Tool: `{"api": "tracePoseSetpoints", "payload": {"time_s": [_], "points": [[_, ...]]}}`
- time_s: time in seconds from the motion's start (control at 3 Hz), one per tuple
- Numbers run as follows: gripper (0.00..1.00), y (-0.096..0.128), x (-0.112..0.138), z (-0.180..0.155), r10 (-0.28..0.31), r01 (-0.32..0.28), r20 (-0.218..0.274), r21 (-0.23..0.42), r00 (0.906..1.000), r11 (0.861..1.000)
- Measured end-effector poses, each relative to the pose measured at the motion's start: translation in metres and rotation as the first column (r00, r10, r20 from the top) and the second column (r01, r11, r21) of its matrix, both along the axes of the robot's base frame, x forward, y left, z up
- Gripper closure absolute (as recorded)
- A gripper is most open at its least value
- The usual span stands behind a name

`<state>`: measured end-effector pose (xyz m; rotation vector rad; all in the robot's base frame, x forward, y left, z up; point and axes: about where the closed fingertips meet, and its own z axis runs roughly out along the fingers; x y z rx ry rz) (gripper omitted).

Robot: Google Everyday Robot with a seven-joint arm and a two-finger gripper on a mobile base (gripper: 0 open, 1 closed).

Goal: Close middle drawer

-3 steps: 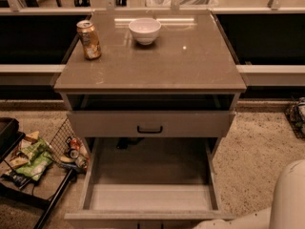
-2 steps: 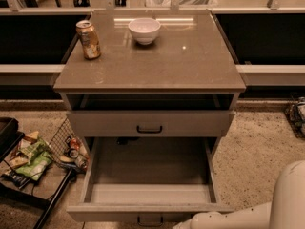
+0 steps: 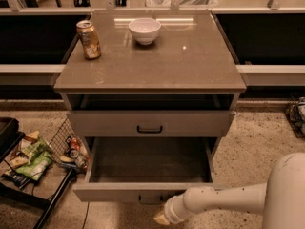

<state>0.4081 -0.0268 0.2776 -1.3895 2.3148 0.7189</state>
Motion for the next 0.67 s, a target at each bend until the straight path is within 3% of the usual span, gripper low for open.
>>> {"api": "tracePoseSetpoints", "payload": {"time_s": [0.33, 0.67], "points": [[1.0, -0.0071, 0.0286, 0.0167, -0.013, 0.013, 0.036, -0.007, 0.9993, 1.0], [1.0, -0.0071, 0.0286, 0.0167, -0.013, 0.013, 0.036, -0.007, 0.9993, 1.0]]}}
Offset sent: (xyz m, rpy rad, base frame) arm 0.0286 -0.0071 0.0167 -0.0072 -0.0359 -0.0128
